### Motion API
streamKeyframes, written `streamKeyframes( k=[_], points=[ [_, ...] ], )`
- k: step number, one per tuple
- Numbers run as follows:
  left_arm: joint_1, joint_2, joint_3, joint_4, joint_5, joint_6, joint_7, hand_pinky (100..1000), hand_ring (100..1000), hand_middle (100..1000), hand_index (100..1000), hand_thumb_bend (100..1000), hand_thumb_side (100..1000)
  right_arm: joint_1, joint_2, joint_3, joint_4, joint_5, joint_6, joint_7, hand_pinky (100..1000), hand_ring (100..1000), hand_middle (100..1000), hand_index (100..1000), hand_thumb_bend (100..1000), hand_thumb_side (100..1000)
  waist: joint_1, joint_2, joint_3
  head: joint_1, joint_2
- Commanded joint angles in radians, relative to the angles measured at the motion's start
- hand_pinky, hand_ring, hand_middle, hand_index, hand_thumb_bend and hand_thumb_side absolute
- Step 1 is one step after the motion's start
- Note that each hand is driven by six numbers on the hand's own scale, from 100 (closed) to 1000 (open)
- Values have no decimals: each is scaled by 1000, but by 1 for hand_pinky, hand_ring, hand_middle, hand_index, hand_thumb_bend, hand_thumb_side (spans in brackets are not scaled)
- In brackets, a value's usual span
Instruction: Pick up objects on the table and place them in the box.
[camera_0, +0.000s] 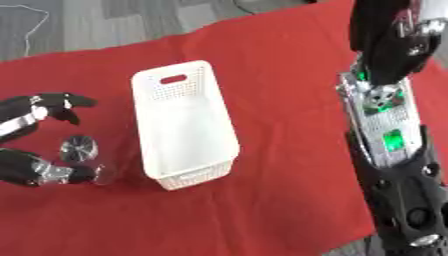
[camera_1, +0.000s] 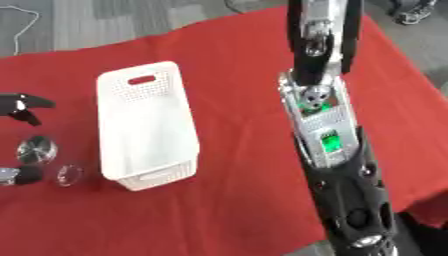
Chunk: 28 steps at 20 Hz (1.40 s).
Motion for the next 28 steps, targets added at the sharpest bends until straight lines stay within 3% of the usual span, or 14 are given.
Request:
streamKeyframes(
  k=[1, 22, 28],
  points=[
    [-20, 10, 2, 5, -14, -10, 0, 777, 756, 878, 978, 638, 745, -16, 2, 1, -13, -4, -1, 5, 334, 455, 535, 641, 100, 1000, 0, -10, -2, 5, 0],
    [-39, -2, -14, 73, -46, -2, -34, 771, 761, 894, 970, 583, 726, -18, 10, 1, -13, -5, -4, 3, 334, 455, 536, 642, 100, 1000, 2, -10, -10, 5, 0],
    [-42, -5, -22, 87, -54, 0, -57, 711, 752, 899, 973, 616, 674, -19, 13, 1, -13, -6, -5, 2, 334, 455, 536, 642, 100, 1000, 0, -7, -13, -42, 0]
  ],
)
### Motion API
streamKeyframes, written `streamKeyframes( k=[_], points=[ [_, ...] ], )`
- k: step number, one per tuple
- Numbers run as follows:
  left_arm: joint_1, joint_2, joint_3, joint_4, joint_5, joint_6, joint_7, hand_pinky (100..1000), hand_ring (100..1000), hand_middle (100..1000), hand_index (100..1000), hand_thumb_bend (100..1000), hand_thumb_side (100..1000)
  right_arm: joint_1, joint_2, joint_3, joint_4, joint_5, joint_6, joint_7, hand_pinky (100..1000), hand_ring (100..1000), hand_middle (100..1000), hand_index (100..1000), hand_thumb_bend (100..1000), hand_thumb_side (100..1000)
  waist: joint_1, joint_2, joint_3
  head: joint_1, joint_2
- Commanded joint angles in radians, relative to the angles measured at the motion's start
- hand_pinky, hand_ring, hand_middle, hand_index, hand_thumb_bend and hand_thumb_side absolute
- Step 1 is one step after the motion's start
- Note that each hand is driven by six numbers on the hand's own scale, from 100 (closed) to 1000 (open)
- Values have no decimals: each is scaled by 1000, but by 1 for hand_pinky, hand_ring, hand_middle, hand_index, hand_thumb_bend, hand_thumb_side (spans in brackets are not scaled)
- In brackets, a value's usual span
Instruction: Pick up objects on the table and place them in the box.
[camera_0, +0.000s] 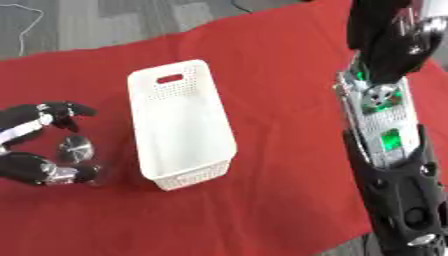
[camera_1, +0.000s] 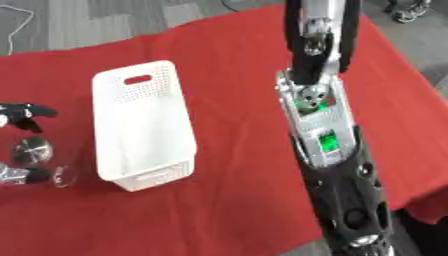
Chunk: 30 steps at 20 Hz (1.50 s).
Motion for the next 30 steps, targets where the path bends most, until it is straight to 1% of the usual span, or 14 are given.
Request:
streamKeyframes(
  k=[1, 2, 6, 10, 12, 24, 25, 27, 30],
  points=[
    [-17, 12, 3, -1, -5, 0, -15, 712, 752, 899, 974, 617, 689, -15, 4, 1, -13, -5, -3, 0, 334, 455, 536, 642, 100, 1000, 0, -12, -3, -33, 0],
    [-18, 12, 2, 0, -7, 0, -18, 708, 755, 899, 971, 619, 668, -15, 4, 1, -13, -5, -3, 0, 334, 455, 536, 642, 100, 1000, 0, -12, -3, -38, 0],
    [-22, 12, -2, 5, -36, -4, -29, 726, 762, 899, 966, 627, 670, -16, 6, 2, -13, -6, -5, 0, 333, 454, 536, 642, 100, 1000, 1, -13, -4, -51, 0],
    [-32, 7, -5, 6, -52, -19, -24, 747, 763, 899, 966, 614, 677, -17, 10, 2, -13, -5, -8, 0, 333, 454, 535, 641, 100, 1000, 3, -14, -7, -56, 0],
    [-39, 5, -7, 5, -51, -26, -17, 733, 738, 896, 965, 611, 674, -17, 11, 3, -13, -4, -9, 0, 333, 454, 535, 641, 100, 1000, 4, -15, -8, -57, 0],
    [-56, -18, -30, 23, -65, -33, -16, 740, 746, 895, 965, 620, 670, -20, 20, 6, -13, -3, -14, -2, 332, 454, 535, 641, 100, 1000, 6, -15, -15, -66, 0],
    [-57, -19, -33, 24, -66, -33, -17, 740, 746, 895, 965, 613, 660, -20, 20, 6, -13, -3, -14, -2, 332, 454, 535, 641, 100, 1000, 6, -15, -15, -66, 0],
    [-60, -22, -37, 25, -69, -33, -21, 742, 746, 895, 965, 571, 639, -20, 21, 6, -13, -3, -15, -2, 332, 454, 534, 641, 100, 1000, 6, -16, -15, -65, 0],
    [-62, -24, -39, 27, -75, -32, -24, 745, 747, 895, 964, 581, 633, -20, 23, 6, -13, -2, -16, -3, 332, 453, 534, 640, 100, 1000, 7, -17, -15, -63, 0]
  ],
)
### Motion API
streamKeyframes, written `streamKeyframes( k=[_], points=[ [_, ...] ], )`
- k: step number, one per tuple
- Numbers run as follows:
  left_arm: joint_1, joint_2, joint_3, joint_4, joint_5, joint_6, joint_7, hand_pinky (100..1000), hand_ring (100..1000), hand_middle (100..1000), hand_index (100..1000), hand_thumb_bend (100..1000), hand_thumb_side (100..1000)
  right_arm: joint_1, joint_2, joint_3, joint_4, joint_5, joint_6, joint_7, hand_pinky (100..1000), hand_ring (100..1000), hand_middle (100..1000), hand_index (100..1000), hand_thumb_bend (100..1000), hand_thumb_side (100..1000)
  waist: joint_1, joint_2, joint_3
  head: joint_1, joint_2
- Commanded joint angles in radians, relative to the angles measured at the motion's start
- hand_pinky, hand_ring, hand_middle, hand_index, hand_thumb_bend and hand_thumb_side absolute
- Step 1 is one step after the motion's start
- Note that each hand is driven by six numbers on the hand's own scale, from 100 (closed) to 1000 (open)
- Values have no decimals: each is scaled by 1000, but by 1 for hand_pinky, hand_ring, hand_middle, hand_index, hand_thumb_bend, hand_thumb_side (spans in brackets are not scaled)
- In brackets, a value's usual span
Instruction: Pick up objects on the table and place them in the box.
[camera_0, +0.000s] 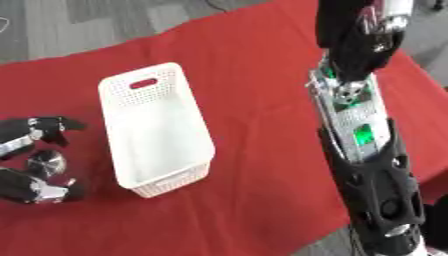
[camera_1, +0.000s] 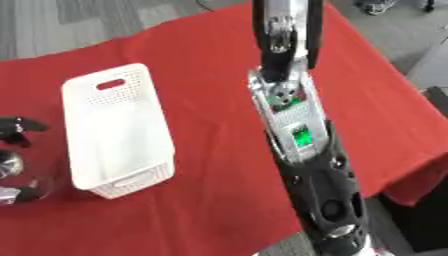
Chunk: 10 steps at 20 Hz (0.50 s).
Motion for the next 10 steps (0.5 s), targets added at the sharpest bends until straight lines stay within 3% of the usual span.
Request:
streamKeyframes(
  k=[1, 4, 10],
  points=[
    [-18, 10, 2, -4, -11, -2, -5, 746, 748, 895, 964, 587, 631, -19, 6, 1, -13, 2, -5, -1, 332, 453, 534, 641, 100, 1000, 2, -17, 1, -9, 0],
    [-19, 10, 0, -2, -17, -4, -7, 748, 750, 895, 959, 589, 626, -19, 6, 1, -13, 3, -5, -2, 332, 453, 534, 641, 100, 1000, 2, -18, 0, -10, 0],
    [-25, 5, -5, 4, -25, -3, -17, 748, 750, 902, 970, 483, 553, -19, 7, 1, -13, 3, -5, -2, 332, 453, 534, 641, 100, 1000, 1, -18, -1, -10, 0]
  ],
)
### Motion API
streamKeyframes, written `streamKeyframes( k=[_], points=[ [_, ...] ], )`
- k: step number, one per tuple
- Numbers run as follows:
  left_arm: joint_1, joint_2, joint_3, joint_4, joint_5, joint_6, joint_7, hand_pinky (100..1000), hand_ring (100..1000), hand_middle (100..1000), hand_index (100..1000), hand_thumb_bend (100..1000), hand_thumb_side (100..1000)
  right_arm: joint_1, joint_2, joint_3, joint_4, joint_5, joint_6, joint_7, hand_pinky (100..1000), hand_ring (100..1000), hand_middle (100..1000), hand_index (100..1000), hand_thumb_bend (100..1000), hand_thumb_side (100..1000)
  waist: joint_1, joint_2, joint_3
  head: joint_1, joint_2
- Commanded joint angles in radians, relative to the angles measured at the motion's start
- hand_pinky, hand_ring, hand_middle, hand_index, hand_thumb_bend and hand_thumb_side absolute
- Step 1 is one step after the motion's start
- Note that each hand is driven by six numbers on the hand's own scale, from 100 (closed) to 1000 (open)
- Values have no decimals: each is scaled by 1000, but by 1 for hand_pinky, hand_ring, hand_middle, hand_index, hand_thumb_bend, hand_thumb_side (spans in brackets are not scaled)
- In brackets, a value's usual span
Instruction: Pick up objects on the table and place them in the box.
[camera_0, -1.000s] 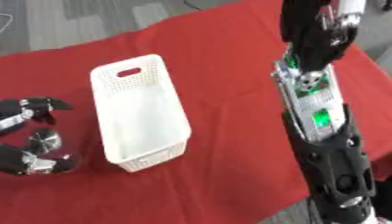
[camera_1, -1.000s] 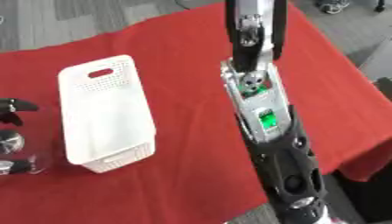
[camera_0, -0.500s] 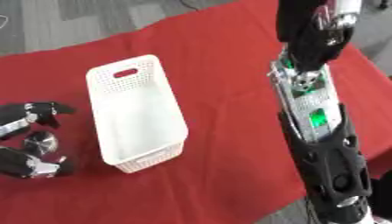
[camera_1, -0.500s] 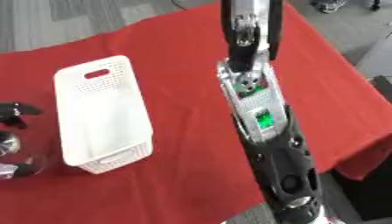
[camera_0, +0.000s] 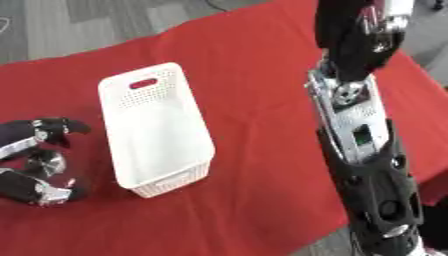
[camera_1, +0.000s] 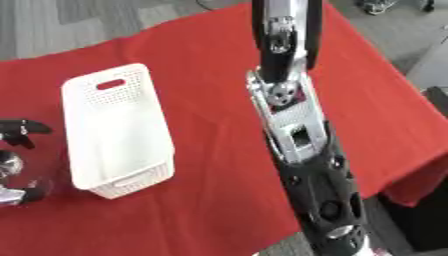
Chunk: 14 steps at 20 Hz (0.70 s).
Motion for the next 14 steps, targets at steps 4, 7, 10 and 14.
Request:
streamKeyframes(
  k=[4, 7, 10, 14],
  points=[
    [-21, 9, 1, 0, -14, 1, -6, 747, 750, 901, 969, 447, 537, -19, 0, 1, -13, 3, -3, -1, 332, 453, 534, 641, 100, 1000, 1, -18, 0, -11, 0],
    [-22, 6, 0, 5, -15, 2, -3, 746, 747, 897, 969, 451, 537, -20, 0, 1, -13, 4, -3, -1, 332, 453, 534, 641, 100, 1000, 1, -18, -1, -14, 0],
    [-23, 2, -2, 11, -19, 2, 2, 745, 746, 895, 970, 463, 548, -20, 1, 1, -13, 4, -3, -1, 332, 453, 534, 641, 100, 1000, 0, -17, -1, -15, 0],
    [-24, -3, -8, 16, -22, -3, 13, 750, 748, 894, 970, 514, 578, -20, 2, 1, -13, 4, -3, -1, 332, 453, 534, 641, 100, 1000, 1, -17, -2, -17, 0]
  ],
)
